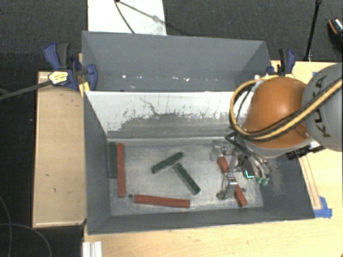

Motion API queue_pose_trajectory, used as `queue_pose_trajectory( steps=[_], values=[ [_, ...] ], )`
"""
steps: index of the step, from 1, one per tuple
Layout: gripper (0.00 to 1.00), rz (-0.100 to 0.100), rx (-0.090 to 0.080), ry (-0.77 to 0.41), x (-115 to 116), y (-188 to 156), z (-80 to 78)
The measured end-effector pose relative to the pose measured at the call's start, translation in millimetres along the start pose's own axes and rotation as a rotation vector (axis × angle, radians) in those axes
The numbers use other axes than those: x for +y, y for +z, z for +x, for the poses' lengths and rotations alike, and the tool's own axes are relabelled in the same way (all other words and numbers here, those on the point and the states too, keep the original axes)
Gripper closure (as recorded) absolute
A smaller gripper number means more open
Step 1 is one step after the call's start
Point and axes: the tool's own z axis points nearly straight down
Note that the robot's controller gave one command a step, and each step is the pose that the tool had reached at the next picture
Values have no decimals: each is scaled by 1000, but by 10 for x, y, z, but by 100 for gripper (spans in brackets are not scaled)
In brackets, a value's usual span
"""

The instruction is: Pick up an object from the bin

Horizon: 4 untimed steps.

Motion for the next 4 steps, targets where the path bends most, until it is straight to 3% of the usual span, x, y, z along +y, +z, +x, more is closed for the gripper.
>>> queue_pose_trajectory(
  steps=[1, 2, 3, 4],
  values=[
    [0, 1, -11, -188, 163, 618, -1046],
    [0, 0, -5, -590, 628, 1100, -895],
    [0, 0, -5, -569, 883, 1087, -749],
    [100, 1, -7, -563, 861, 1080, -761]
  ],
)
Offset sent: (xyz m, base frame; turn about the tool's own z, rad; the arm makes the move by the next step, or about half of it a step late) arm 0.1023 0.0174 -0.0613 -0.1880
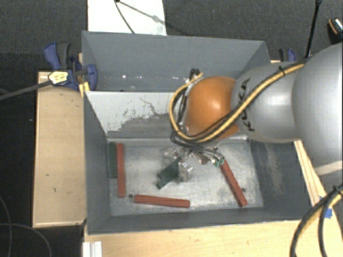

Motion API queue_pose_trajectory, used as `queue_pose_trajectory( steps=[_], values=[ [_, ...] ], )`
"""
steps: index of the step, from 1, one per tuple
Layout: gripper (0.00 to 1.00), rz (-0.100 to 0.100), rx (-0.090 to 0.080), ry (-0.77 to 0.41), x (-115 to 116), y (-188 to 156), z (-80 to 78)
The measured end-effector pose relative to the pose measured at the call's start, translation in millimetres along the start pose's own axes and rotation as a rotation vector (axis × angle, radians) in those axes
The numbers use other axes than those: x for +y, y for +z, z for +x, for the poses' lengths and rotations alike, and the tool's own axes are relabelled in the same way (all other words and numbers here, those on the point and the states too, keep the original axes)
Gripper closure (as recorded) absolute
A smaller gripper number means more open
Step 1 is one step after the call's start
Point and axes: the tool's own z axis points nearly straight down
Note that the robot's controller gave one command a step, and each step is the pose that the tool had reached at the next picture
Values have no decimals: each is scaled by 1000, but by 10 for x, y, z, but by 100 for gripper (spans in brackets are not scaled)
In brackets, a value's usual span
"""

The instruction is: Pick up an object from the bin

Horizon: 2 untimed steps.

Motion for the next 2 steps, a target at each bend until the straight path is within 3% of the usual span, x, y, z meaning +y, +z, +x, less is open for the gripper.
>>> queue_pose_trajectory(
  steps=[1, 2],
  values=[
    [100, 6, -8, -56, -85, -1040, 0],
    [100, 6, -9, -76, -156, -1670, -6]
  ],
)
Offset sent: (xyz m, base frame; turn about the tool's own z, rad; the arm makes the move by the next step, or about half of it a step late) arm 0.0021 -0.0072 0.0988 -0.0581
